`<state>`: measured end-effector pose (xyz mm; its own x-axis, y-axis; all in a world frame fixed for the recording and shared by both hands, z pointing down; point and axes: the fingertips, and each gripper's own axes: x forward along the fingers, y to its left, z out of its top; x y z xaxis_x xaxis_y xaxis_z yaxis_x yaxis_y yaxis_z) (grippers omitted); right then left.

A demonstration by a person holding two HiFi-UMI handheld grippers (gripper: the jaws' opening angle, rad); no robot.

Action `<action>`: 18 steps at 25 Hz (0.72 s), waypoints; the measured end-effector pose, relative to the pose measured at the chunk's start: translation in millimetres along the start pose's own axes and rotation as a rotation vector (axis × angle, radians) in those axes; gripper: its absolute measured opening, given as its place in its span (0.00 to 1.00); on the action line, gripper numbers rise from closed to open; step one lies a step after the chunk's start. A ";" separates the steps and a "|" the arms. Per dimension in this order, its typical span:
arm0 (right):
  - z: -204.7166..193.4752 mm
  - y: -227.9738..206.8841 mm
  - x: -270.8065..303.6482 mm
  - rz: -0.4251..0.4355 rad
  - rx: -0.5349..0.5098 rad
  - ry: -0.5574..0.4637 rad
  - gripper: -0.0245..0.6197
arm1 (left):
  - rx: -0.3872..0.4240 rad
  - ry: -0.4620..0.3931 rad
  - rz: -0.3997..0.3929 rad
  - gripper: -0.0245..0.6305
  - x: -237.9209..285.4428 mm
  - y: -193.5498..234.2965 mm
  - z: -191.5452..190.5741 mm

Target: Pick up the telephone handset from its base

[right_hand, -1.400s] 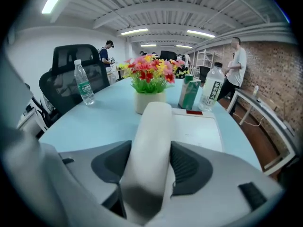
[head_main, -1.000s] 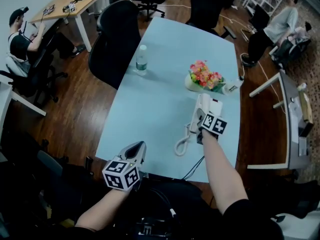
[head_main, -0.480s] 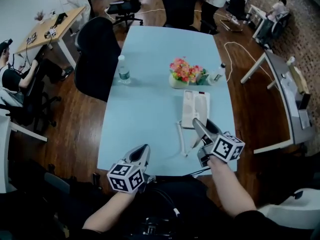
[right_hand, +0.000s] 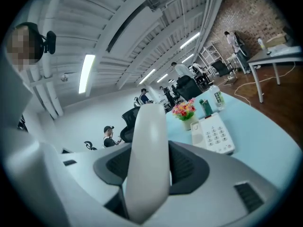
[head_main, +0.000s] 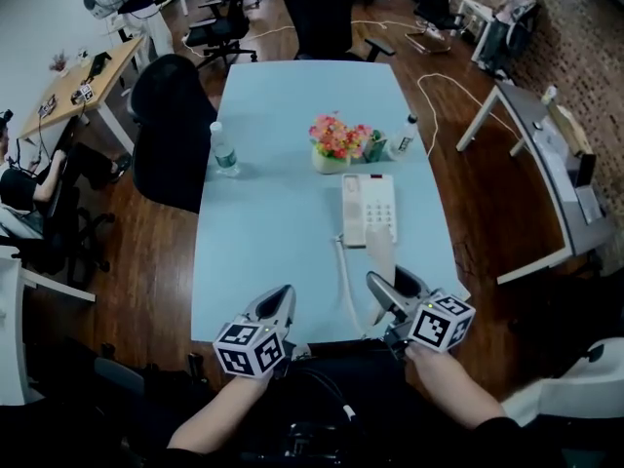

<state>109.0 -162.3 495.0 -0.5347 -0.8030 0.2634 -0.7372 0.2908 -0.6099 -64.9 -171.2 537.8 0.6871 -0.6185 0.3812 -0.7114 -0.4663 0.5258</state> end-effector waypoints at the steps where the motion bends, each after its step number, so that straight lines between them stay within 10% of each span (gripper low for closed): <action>1: -1.2 -0.8 0.7 -0.001 0.005 -0.002 0.40 | 0.002 0.000 -0.002 0.02 0.1 -0.4 0.7; 18: -14.2 10.9 20.3 0.015 -0.046 0.047 0.40 | 0.019 -0.016 0.004 0.02 -13.6 1.1 -0.8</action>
<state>84.2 -168.1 504.2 -0.5635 -0.7735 0.2901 -0.7467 0.3267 -0.5794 -75.0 -162.8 533.8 0.6822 -0.6300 0.3711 -0.7167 -0.4758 0.5099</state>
